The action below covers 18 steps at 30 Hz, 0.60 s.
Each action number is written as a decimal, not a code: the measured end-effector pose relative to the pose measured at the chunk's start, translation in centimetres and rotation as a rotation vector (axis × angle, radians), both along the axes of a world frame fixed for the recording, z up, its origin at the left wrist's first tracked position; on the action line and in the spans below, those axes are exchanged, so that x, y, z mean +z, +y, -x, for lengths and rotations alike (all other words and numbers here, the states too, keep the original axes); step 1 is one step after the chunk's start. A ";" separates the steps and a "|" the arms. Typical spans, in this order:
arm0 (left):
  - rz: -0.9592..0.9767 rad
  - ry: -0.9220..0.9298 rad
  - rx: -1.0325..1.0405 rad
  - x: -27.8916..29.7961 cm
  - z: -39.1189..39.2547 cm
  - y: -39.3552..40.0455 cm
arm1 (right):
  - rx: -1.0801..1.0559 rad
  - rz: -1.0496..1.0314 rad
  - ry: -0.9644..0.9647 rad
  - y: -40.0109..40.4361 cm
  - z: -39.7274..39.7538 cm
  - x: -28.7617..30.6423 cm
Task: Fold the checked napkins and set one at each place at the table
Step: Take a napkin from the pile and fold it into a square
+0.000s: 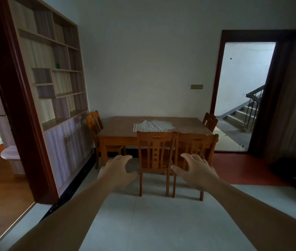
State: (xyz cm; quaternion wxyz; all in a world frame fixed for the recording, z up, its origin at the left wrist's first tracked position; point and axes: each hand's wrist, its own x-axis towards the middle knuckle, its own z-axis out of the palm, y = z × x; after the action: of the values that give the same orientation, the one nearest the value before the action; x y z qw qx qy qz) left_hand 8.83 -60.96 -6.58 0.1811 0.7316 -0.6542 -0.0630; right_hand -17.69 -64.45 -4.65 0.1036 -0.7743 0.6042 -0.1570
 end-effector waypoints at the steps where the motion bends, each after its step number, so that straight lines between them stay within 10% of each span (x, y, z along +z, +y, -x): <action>1: -0.003 -0.008 0.016 0.0 0.1 -2.4 | 0.003 0.001 -0.007 -2.7 0.1 -0.2; 18: 0.011 -0.041 0.075 2.5 0.3 -37.0 | 0.085 0.004 0.075 -38.6 -1.5 0.8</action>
State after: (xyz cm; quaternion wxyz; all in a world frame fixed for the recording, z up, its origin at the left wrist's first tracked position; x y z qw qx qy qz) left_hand 8.51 -97.94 -4.09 0.1738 0.7559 -0.6301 -0.0375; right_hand -16.20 -103.06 -3.87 0.0860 -0.8048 0.5739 -0.1246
